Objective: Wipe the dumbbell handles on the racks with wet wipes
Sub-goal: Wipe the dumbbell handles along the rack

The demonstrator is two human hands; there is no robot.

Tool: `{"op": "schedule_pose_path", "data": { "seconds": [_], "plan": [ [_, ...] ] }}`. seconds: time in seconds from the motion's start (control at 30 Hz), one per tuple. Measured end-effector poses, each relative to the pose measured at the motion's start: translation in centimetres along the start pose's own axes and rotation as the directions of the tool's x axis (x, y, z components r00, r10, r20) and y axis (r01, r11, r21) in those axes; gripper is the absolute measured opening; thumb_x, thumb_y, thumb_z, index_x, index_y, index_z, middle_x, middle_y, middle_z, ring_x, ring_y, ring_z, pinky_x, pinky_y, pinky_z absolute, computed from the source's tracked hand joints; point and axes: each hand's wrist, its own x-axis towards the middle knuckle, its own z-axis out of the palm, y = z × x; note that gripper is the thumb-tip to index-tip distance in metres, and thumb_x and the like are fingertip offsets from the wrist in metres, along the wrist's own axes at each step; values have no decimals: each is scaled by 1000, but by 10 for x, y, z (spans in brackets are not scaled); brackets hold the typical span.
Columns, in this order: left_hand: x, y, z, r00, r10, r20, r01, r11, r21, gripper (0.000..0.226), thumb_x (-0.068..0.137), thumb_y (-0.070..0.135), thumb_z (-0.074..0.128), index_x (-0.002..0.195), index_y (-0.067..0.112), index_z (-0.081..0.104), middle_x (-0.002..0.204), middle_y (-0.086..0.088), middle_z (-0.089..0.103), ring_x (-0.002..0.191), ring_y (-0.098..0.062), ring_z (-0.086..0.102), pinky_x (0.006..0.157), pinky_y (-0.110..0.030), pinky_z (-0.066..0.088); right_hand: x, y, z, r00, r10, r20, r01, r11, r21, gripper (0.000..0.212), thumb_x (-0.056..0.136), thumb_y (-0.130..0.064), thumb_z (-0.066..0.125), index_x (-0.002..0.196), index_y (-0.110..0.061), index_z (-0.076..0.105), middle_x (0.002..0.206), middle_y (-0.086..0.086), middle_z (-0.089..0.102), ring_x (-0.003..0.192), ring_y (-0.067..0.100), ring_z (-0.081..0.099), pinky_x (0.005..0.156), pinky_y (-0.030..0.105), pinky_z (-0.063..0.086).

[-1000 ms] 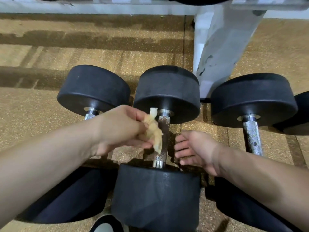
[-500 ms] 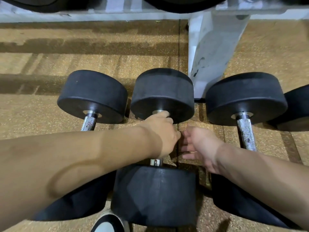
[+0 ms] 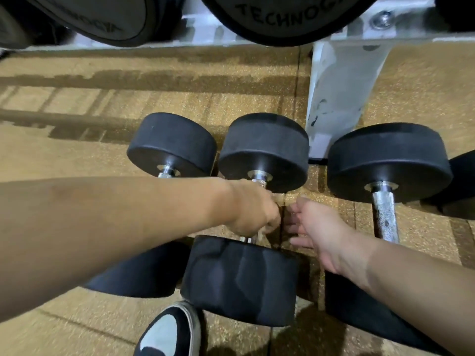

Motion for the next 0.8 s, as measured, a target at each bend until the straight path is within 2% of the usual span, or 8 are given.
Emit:
{"op": "schedule_pose_path", "data": {
  "seconds": [0.1, 0.23, 0.33, 0.4, 0.5, 0.63, 0.73, 0.8],
  "plan": [
    [-39, 0, -12, 998, -67, -17, 59, 953, -296, 36, 93, 9, 55, 120, 28, 69, 102, 12, 58, 101, -11, 55, 94, -20, 46, -3, -2, 10, 992, -79, -93, 77, 997, -20, 33, 101, -38, 50, 130, -27, 59, 113, 5, 66, 106, 26, 62, 98, 47, 52],
    [-96, -9, -2, 887, -399, -234, 168, 750, -640, 30, 100, 9, 50, 111, 28, 70, 77, 26, 60, 73, 9, 55, 65, -1, 36, -14, -23, 25, 858, -499, -124, 460, 852, -251, 16, 103, -36, 44, 109, -30, 57, 97, -3, 63, 94, 19, 60, 88, 43, 51],
    [-133, -23, 22, 696, -688, -207, 205, 466, -861, 28, 101, 9, 47, 103, 26, 70, 86, 19, 70, 80, 5, 64, 74, -23, 54, -35, -35, 40, 758, -651, 46, 644, 734, -215, 11, 102, -32, 51, 96, -27, 59, 75, -9, 59, 66, 0, 54, 68, 31, 49],
    [-147, -34, 39, 600, -786, -148, 151, 294, -944, 28, 100, 7, 47, 100, 23, 69, 91, 4, 74, 87, -14, 71, 88, -42, 60, -50, -39, 51, 731, -648, 212, 682, 695, -228, 14, 101, -32, 54, 91, -26, 62, 68, -4, 55, 56, 3, 48, 59, 23, 45],
    [-168, -52, 61, 519, -853, -53, 63, 100, -993, 17, 101, 3, 47, 104, 10, 62, 96, -22, 72, 80, -28, 72, 82, -54, 62, -64, -45, 73, 663, -667, 340, 749, 596, -291, 14, 99, -28, 58, 89, -24, 66, 76, 4, 63, 63, 18, 56, 59, 19, 45],
    [-184, -76, 92, 445, -895, -44, 36, 66, -997, 6, 101, 6, 56, 100, 9, 61, 97, -26, 72, 79, -32, 73, 79, -51, 63, -75, -56, 101, 696, -598, 398, 718, 607, -342, 14, 99, -23, 60, 89, -24, 69, 74, 1, 66, 53, 3, 52, 52, 11, 41],
    [-191, -92, 117, 497, -864, -81, 39, 115, -993, 10, 97, 6, 64, 91, 13, 67, 87, -12, 75, 71, -27, 74, 75, -45, 64, -71, -69, 132, 761, -547, 349, 648, 630, -427, 4, 95, -30, 67, 93, -32, 70, 80, -10, 69, 58, -5, 57, 59, 10, 46],
    [-193, -98, 130, 565, -819, -100, -47, 90, -995, 9, 97, 2, 63, 92, 8, 68, 79, -11, 75, 62, -22, 70, 64, -36, 60, -65, -79, 161, 818, -451, 356, 574, 665, -477, 24, 86, -37, 79, 105, -33, 66, 98, -13, 71, 80, -4, 65, 80, 16, 53]
  ]
}}
